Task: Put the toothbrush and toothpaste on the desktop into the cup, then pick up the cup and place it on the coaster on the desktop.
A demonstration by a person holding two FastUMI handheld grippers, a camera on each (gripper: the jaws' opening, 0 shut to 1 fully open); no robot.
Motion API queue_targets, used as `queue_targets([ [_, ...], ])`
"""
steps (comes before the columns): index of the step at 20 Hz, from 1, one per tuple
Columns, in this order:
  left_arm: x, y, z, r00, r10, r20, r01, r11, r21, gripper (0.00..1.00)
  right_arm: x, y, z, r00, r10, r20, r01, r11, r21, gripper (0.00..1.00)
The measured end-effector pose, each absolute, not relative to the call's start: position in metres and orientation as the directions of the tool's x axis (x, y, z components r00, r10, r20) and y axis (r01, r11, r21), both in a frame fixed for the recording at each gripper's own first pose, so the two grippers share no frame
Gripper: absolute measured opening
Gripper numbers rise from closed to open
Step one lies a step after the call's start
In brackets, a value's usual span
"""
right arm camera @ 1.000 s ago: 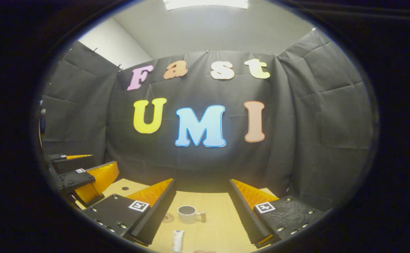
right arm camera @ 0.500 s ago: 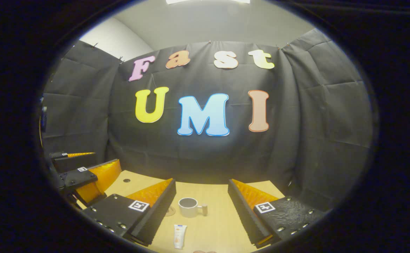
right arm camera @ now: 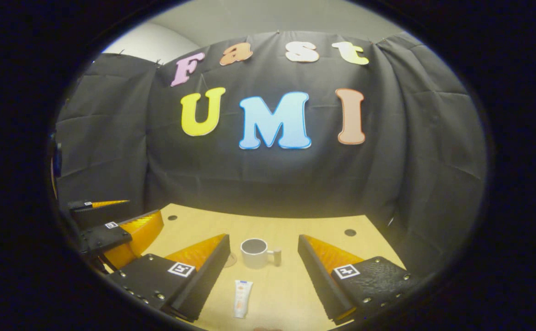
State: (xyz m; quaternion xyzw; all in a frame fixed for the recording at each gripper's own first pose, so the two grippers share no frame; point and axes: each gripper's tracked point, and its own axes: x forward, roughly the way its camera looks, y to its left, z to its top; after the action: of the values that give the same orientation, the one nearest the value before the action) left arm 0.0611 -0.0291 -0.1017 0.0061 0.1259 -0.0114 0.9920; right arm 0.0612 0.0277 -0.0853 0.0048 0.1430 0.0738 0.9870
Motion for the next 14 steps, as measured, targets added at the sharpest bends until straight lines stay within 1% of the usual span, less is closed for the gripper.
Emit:
queue_targets([
  [6, 0.061, -0.034, -0.166, 0.913, -0.053, -0.405, 0.047, 0.999, -0.026, 0.96, 0.068, 0.04, -0.138, 0.882, 0.182, -0.435, -0.182, 0.982, 0.041, 0.94],
  [7, 0.061, -0.033, -0.177, 0.901, -0.055, -0.43, 0.046, 0.998, -0.032, 1.0, 0.067, 0.042, -0.147, 0.869, 0.189, -0.458, -0.19, 0.981, 0.044, 0.94],
  [8, 0.061, -0.032, -0.188, 0.89, -0.056, -0.452, 0.042, 0.998, -0.04, 0.96, 0.065, 0.045, -0.155, 0.857, 0.195, -0.477, -0.196, 0.979, 0.048, 0.94],
  [9, 0.061, -0.03, -0.198, 0.88, -0.056, -0.473, 0.038, 0.998, -0.048, 0.96, 0.064, 0.048, -0.163, 0.843, 0.203, -0.498, -0.203, 0.978, 0.054, 0.94],
  [10, 0.061, -0.028, -0.207, 0.869, -0.058, -0.491, 0.035, 0.998, -0.055, 1.0, 0.065, 0.05, -0.17, 0.831, 0.208, -0.516, -0.208, 0.976, 0.058, 0.94],
  [12, 0.061, -0.026, -0.224, 0.843, -0.06, -0.535, 0.03, 0.997, -0.065, 1.0, 0.066, 0.055, -0.185, 0.801, 0.22, -0.556, -0.217, 0.973, 0.071, 0.94],
  [13, 0.058, -0.025, -0.237, 0.828, -0.063, -0.557, 0.028, 0.997, -0.071, 0.96, 0.066, 0.057, -0.193, 0.783, 0.224, -0.581, -0.219, 0.973, 0.08, 0.94],
  [14, 0.058, -0.025, -0.247, 0.81, -0.069, -0.582, 0.029, 0.997, -0.078, 0.97, 0.065, 0.058, -0.202, 0.762, 0.222, -0.608, -0.217, 0.973, 0.084, 0.94],
])
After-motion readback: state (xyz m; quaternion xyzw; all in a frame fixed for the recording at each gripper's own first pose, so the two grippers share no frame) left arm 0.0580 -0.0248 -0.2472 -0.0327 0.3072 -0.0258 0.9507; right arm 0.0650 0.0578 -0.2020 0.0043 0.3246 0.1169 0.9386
